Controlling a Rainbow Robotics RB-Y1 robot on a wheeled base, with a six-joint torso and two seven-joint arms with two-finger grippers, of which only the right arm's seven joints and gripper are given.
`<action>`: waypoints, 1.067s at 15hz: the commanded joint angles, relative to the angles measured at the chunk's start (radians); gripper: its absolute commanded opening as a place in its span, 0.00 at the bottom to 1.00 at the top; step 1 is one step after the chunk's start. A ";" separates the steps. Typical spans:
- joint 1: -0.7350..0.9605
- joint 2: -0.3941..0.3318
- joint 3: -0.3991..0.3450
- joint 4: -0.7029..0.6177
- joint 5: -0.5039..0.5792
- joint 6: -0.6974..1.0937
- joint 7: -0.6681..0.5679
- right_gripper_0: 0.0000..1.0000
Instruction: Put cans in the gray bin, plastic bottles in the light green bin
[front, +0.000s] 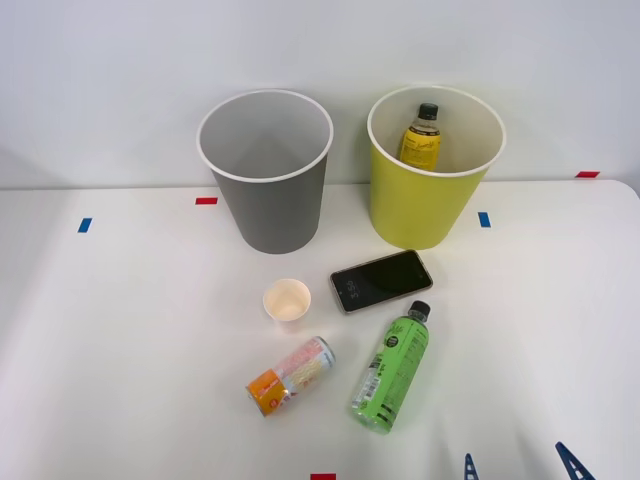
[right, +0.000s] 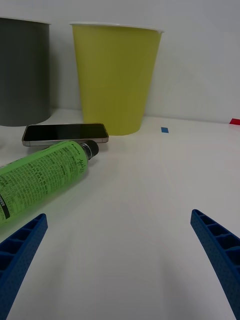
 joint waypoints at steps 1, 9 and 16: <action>0.000 0.000 0.000 0.000 0.000 0.000 0.000 1.00; 0.000 0.000 0.000 0.000 0.000 0.000 0.000 1.00; 0.000 0.000 0.000 0.000 0.000 0.000 0.000 1.00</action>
